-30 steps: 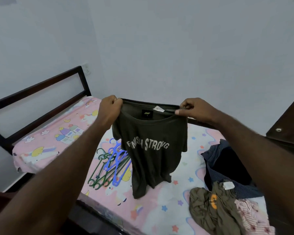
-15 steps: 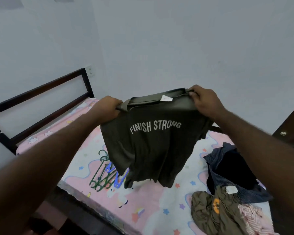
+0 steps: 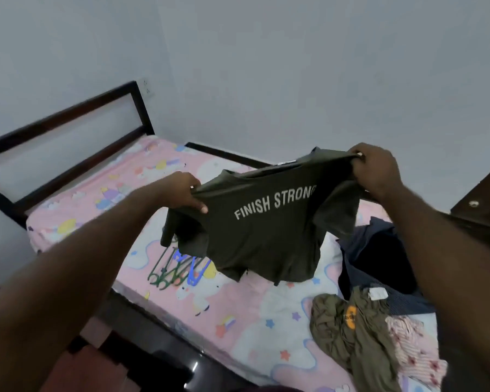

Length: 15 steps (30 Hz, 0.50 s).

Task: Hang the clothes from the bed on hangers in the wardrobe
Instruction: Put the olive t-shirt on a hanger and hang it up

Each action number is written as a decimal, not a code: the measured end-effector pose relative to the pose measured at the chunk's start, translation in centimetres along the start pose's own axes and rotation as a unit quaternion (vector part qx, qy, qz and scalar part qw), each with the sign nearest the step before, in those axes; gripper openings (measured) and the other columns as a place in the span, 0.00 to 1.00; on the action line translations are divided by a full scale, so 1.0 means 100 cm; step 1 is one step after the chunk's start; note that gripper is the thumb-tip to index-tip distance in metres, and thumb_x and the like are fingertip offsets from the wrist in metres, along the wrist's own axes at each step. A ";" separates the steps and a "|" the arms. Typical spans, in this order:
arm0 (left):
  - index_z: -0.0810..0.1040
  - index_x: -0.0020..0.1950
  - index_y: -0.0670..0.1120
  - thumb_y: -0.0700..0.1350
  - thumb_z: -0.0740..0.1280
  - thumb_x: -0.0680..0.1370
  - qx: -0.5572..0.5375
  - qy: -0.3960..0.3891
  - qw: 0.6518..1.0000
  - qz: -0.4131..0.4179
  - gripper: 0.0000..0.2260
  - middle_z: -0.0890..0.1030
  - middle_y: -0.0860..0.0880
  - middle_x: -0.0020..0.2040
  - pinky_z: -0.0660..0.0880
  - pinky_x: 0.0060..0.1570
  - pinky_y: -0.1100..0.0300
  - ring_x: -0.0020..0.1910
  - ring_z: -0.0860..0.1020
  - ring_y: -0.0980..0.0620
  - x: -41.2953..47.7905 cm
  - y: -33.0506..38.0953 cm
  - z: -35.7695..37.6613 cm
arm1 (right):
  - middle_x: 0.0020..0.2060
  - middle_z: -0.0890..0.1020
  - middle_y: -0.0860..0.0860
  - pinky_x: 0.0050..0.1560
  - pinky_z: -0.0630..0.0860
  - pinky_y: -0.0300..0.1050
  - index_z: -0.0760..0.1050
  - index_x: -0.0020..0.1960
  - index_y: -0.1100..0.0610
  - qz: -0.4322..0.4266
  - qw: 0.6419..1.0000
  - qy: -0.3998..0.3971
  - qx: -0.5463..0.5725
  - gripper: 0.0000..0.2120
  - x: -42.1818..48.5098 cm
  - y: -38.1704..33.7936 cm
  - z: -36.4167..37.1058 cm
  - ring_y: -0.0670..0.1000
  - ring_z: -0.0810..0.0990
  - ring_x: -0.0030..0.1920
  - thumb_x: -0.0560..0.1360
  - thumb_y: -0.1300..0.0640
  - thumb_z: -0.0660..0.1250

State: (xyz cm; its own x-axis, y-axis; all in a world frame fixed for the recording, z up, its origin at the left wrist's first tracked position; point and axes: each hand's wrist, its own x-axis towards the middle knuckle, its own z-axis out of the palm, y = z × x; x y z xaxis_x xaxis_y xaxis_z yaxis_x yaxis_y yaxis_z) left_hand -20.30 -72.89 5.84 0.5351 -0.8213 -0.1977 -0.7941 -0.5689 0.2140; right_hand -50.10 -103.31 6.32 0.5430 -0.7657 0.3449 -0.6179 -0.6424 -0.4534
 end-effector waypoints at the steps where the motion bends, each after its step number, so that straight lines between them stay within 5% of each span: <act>1: 0.81 0.48 0.47 0.53 0.75 0.71 0.037 -0.009 0.999 0.003 0.12 0.81 0.46 0.45 0.72 0.47 0.57 0.46 0.77 0.46 -0.001 0.002 0.019 | 0.49 0.83 0.60 0.51 0.74 0.52 0.79 0.54 0.55 0.014 1.000 0.017 0.007 0.12 -0.017 0.013 0.012 0.64 0.80 0.51 0.74 0.60 0.61; 5: 0.81 0.48 0.43 0.43 0.64 0.73 -0.024 -0.033 0.997 -0.067 0.09 0.82 0.39 0.50 0.73 0.49 0.53 0.52 0.79 0.40 -0.032 -0.001 0.141 | 0.51 0.82 0.59 0.49 0.73 0.49 0.77 0.56 0.58 0.073 0.956 -0.262 -0.108 0.10 -0.129 0.093 0.085 0.62 0.79 0.52 0.78 0.59 0.62; 8: 0.80 0.45 0.38 0.33 0.61 0.73 -0.272 -0.106 0.931 -0.221 0.08 0.82 0.34 0.44 0.76 0.37 0.52 0.35 0.80 0.42 -0.085 0.015 0.243 | 0.54 0.79 0.63 0.53 0.76 0.55 0.73 0.62 0.63 0.233 0.893 -0.383 -0.037 0.17 -0.216 0.165 0.133 0.62 0.81 0.51 0.76 0.56 0.61; 10: 0.76 0.41 0.38 0.32 0.56 0.75 -0.449 -0.097 0.828 -0.322 0.10 0.80 0.37 0.34 0.71 0.26 0.58 0.25 0.74 0.47 -0.116 0.041 0.287 | 0.47 0.77 0.66 0.40 0.80 0.62 0.70 0.63 0.65 0.374 0.839 -0.375 0.122 0.15 -0.265 0.179 0.146 0.59 0.83 0.35 0.80 0.59 0.55; 12: 0.74 0.43 0.38 0.31 0.54 0.78 -0.550 -0.045 0.730 -0.403 0.11 0.77 0.38 0.31 0.68 0.26 0.60 0.26 0.73 0.47 -0.130 0.063 0.319 | 0.40 0.78 0.64 0.25 0.77 0.49 0.71 0.60 0.59 0.516 0.763 -0.317 0.227 0.14 -0.291 0.173 0.148 0.58 0.79 0.28 0.83 0.65 0.48; 13: 0.75 0.44 0.36 0.30 0.54 0.77 -0.570 -0.029 0.705 -0.421 0.11 0.77 0.39 0.31 0.68 0.26 0.60 0.26 0.73 0.47 -0.133 0.065 0.333 | 0.41 0.79 0.62 0.28 0.76 0.46 0.71 0.61 0.57 0.539 0.747 -0.296 0.254 0.16 -0.297 0.169 0.148 0.58 0.79 0.31 0.83 0.65 0.48; 14: 0.77 0.44 0.33 0.29 0.56 0.76 -0.564 -0.015 0.710 -0.421 0.10 0.77 0.38 0.30 0.70 0.25 0.60 0.24 0.74 0.46 -0.133 0.067 0.343 | 0.43 0.80 0.61 0.32 0.75 0.46 0.72 0.61 0.58 0.546 0.741 -0.289 0.264 0.15 -0.298 0.165 0.147 0.58 0.79 0.34 0.83 0.64 0.49; 15: 0.79 0.44 0.32 0.28 0.59 0.74 -0.517 0.008 0.760 -0.393 0.09 0.78 0.38 0.30 0.74 0.26 0.60 0.24 0.76 0.46 -0.131 0.064 0.350 | 0.46 0.80 0.60 0.36 0.74 0.46 0.73 0.60 0.59 0.548 0.732 -0.284 0.287 0.14 -0.294 0.166 0.151 0.57 0.78 0.37 0.83 0.63 0.50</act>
State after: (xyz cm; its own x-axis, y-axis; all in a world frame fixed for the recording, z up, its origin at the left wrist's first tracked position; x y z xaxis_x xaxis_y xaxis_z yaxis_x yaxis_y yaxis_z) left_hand -42.45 -64.30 -23.72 0.7368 -0.2053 -0.6442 0.4206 -0.6067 0.6745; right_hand -67.71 -90.97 -23.68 0.1488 -0.5688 -0.8089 -0.6074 0.5929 -0.5287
